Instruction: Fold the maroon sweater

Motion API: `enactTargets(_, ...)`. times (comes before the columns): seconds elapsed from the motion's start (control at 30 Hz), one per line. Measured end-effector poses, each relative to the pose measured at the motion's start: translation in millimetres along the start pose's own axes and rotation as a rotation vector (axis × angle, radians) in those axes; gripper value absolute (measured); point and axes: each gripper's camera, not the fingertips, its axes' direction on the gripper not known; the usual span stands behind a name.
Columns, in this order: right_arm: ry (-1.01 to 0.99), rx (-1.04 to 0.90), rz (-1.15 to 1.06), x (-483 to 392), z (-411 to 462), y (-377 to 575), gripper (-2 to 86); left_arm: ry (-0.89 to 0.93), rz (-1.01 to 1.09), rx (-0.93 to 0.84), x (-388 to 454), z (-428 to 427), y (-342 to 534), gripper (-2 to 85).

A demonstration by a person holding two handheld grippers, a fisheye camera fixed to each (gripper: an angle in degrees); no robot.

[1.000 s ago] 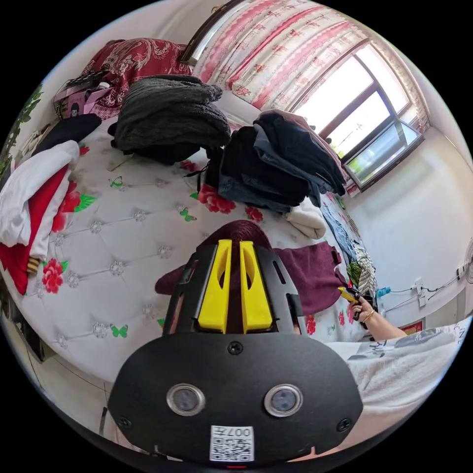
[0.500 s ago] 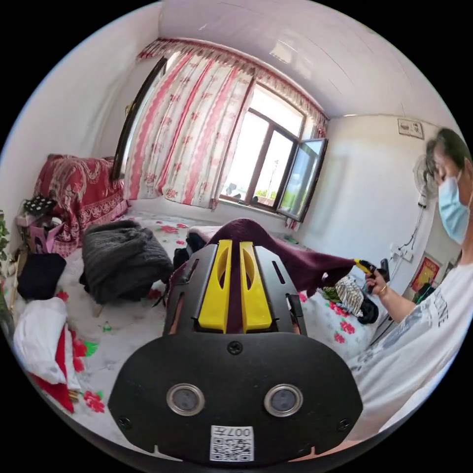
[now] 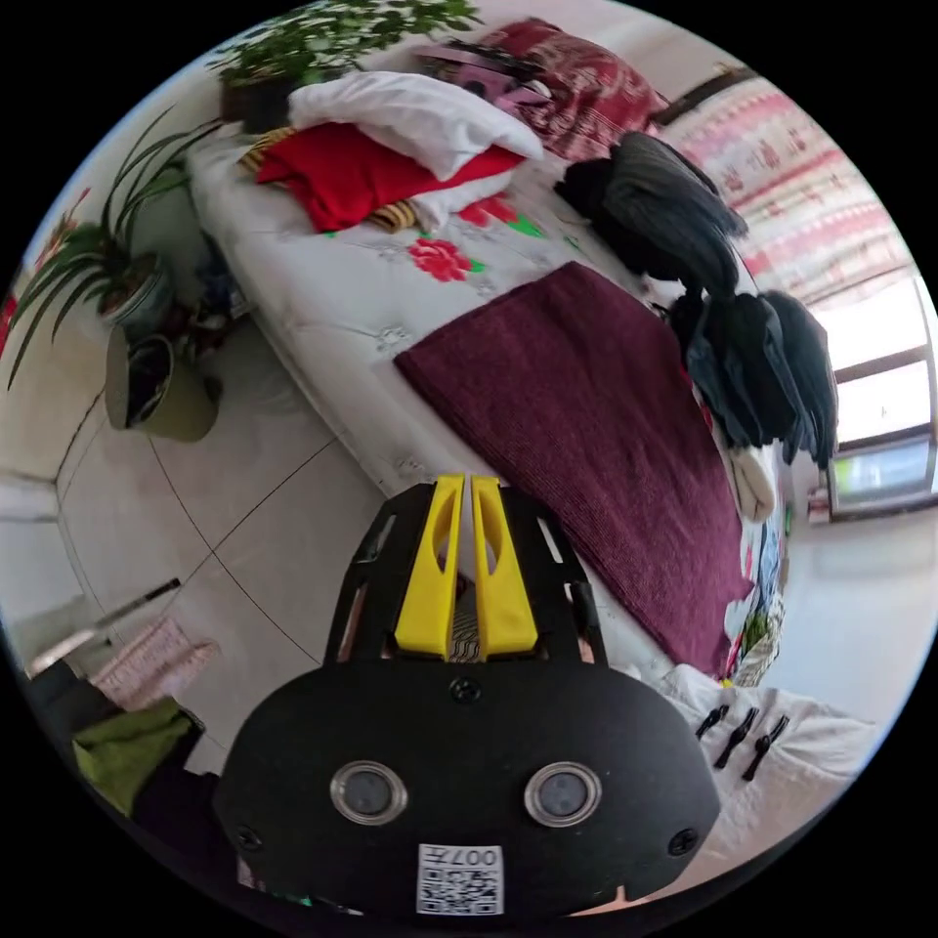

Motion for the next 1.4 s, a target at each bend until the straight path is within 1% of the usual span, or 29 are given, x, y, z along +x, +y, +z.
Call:
enactTargets(0.07,0.082,0.104,0.092,24.2,-16.3,-11.4,5.0,0.000,-0.003,0.025,4.0,-2.6,5.3,-0.9)
enactTargets(0.17,0.122,0.200,0.243,60.1,-27.2,-29.0,6.1,0.008,0.036,0.058,27.1,-5.4,9.2,-1.0)
enactTargets(0.23,0.164,0.220,0.306,75.6,-25.2,-40.5,6.7,0.022,0.073,0.085,50.3,-8.6,13.2,-1.0)
enactTargets(0.3,0.181,0.201,0.317,84.8,-15.1,-53.1,7.0,0.038,0.102,0.091,66.3,-9.6,17.2,-1.0)
enactTargets(0.4,0.209,0.075,0.318,96.1,15.0,-69.9,7.2,0.052,0.116,0.075,84.9,-8.4,26.0,-1.0)
enactTargets(0.43,0.245,0.069,0.322,96.1,18.1,-73.1,7.1,0.059,0.112,0.070,89.6,-8.1,31.0,-1.0)
enactTargets(0.5,0.286,0.124,0.294,87.2,11.3,-79.7,6.9,0.067,0.094,0.067,93.9,-8.0,40.2,-1.0)
enactTargets(0.57,0.271,0.175,0.190,70.8,7.3,-103.0,6.7,0.075,0.068,0.062,95.6,-7.2,50.1,-1.0)
enactTargets(0.77,0.215,0.138,0.021,48.6,33.6,-208.1,6.8,0.032,0.029,0.045,111.9,-7.6,79.9,-1.0)
enactTargets(0.93,0.217,0.079,-0.059,50.3,71.1,-285.8,7.1,-0.018,0.021,0.048,129.6,-23.3,113.6,-1.0)
enactTargets(1.0,0.186,0.078,-0.086,53.4,83.2,-305.2,7.0,-0.030,-0.004,0.054,130.1,-30.0,125.7,-1.0)
enactTargets(1.1,0.104,0.051,-0.122,58.5,108.1,-324.4,5.7,0.012,-0.080,0.095,121.9,-43.0,145.4,-1.0)
enactTargets(1.13,0.083,0.006,-0.132,57.7,119.0,-327.6,4.4,0.037,-0.121,0.113,116.3,-48.4,152.4,-1.0)
enactTargets(1.2,0.107,-0.016,-0.156,49.4,122.3,-328.4,2.6,0.064,-0.179,0.150,107.7,-57.4,162.5,-0.9)
enactTargets(1.33,0.256,0.200,-0.203,22.5,69.9,-315.3,1.6,0.085,-0.256,0.221,84.2,-71.4,173.9,-0.6)
enactTargets(1.4,0.352,0.247,-0.168,18.8,58.4,-312.3,2.0,0.070,-0.274,0.218,71.6,-68.3,169.1,0.0)
